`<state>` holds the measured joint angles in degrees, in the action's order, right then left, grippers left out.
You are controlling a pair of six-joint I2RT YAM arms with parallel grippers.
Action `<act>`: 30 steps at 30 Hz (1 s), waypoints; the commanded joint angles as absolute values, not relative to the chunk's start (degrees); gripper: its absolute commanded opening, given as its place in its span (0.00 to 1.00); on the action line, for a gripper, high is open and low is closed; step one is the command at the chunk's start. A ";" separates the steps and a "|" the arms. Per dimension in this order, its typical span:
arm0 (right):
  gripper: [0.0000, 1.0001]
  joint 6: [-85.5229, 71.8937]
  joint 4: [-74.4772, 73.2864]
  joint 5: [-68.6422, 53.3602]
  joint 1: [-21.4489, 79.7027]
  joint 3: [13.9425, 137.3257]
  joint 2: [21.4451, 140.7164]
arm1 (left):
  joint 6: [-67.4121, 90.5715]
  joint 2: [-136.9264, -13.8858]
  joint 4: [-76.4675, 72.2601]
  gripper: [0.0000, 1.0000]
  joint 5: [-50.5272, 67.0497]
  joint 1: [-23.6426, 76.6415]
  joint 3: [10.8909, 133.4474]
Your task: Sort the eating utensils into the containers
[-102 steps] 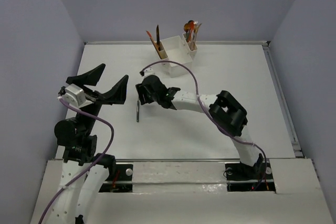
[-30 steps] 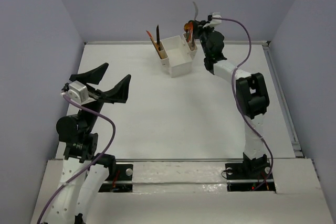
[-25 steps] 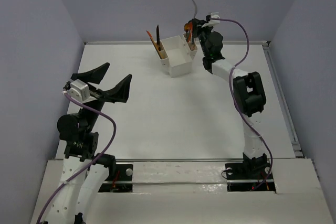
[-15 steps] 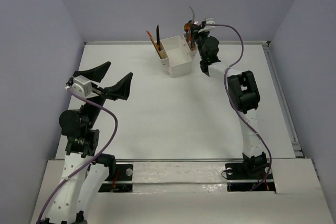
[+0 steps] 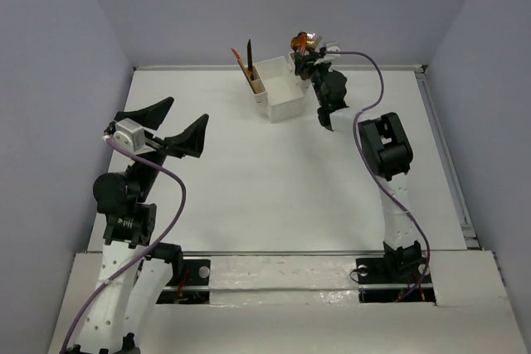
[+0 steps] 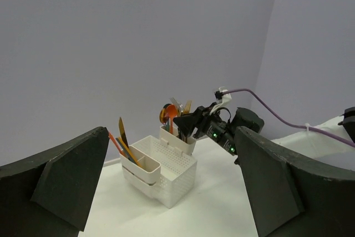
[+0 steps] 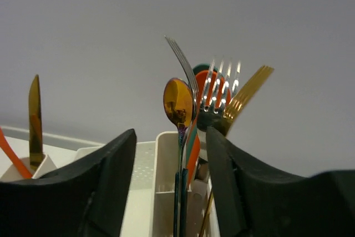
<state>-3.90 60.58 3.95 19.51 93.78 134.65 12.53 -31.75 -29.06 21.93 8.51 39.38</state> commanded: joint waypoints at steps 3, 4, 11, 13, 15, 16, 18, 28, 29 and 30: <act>0.71 -6.76 61.88 3.25 19.16 91.77 121.58 | 12.74 -31.20 -32.17 0.99 22.68 8.17 40.78; 0.74 -7.29 61.44 3.34 19.16 89.93 120.25 | 12.66 -31.29 -32.17 0.99 22.41 8.17 40.78; 1.00 -16.06 53.89 7.11 19.16 76.40 103.58 | 12.74 -30.59 -32.17 0.99 21.80 8.17 40.78; 1.00 -18.45 51.87 7.12 19.16 68.35 98.55 | 12.74 -30.06 -32.17 0.99 21.53 8.17 40.69; 1.00 -21.87 50.02 5.98 19.16 59.47 90.64 | 12.83 -29.36 -32.17 0.99 21.10 8.17 40.78; 1.00 -22.84 48.88 4.41 19.16 56.72 87.83 | 12.83 -28.75 -32.17 0.99 21.01 8.17 40.61; 1.00 -26.00 43.53 2.03 19.16 49.94 79.13 | 13.01 -27.87 -32.17 0.99 20.83 8.17 40.61; 1.00 -31.21 21.29 -3.69 19.69 32.17 45.46 | 13.45 -27.25 -32.17 0.99 19.78 8.17 40.43; 1.00 -29.64 16.66 -2.39 19.69 31.30 40.92 | 13.36 -27.07 -32.17 0.99 19.60 8.17 40.43; 1.00 -28.92 14.52 -1.07 19.69 31.03 38.87 | 13.27 -26.98 -32.17 0.99 19.51 8.17 40.43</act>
<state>-29.80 27.33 -2.31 19.55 32.84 47.27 12.95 -27.75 -29.08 20.32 8.51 39.38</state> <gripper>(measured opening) 0.995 0.991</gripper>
